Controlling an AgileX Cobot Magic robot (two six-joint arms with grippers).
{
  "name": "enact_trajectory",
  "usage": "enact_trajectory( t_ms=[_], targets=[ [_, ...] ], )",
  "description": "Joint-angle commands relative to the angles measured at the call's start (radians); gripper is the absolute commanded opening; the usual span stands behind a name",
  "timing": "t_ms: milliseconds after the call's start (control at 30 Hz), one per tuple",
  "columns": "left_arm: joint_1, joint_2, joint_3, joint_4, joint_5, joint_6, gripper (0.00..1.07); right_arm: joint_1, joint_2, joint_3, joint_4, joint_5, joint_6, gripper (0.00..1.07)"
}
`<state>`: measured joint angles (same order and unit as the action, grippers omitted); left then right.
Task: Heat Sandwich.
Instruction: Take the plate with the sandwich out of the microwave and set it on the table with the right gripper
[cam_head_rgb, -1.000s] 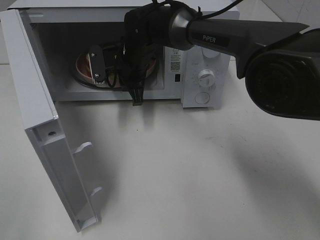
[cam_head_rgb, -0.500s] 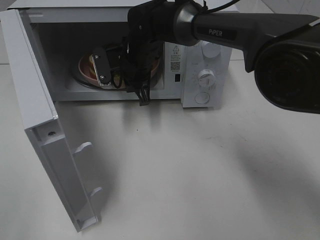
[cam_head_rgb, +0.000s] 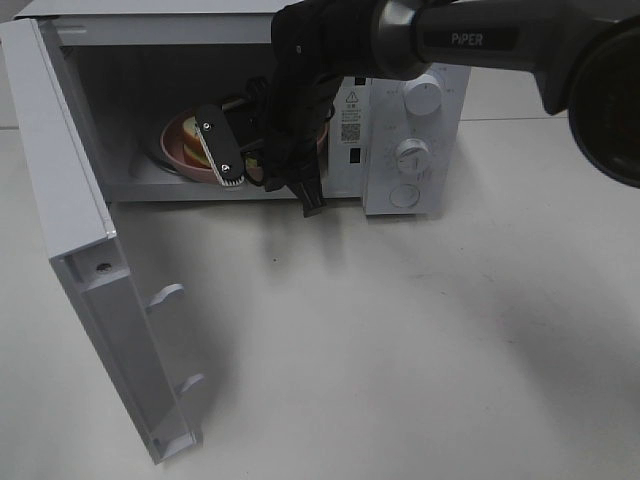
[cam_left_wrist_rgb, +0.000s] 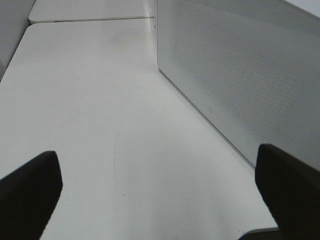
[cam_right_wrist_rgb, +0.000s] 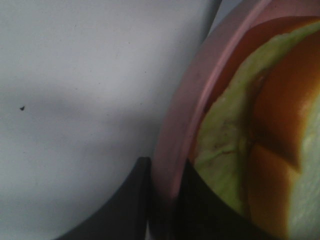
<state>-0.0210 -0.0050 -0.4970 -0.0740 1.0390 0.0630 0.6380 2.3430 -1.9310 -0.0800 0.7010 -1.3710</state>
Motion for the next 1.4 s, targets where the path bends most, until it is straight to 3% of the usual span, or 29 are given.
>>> enact_trajectory(
  t_ms=[33,433,1400],
  targets=[
    [0.002,-0.020,0.003,-0.003,0.000,0.003,1.04,-0.010,-0.047,0.062,0.030,-0.007,-0.049,0.00],
    [0.002,-0.020,0.003,-0.003,0.000,0.003,1.04,-0.021,-0.223,0.357,0.072,-0.237,-0.221,0.00],
    [0.002,-0.020,0.003,-0.003,0.000,0.003,1.04,-0.021,-0.520,0.827,0.127,-0.525,-0.259,0.00]
  ],
)
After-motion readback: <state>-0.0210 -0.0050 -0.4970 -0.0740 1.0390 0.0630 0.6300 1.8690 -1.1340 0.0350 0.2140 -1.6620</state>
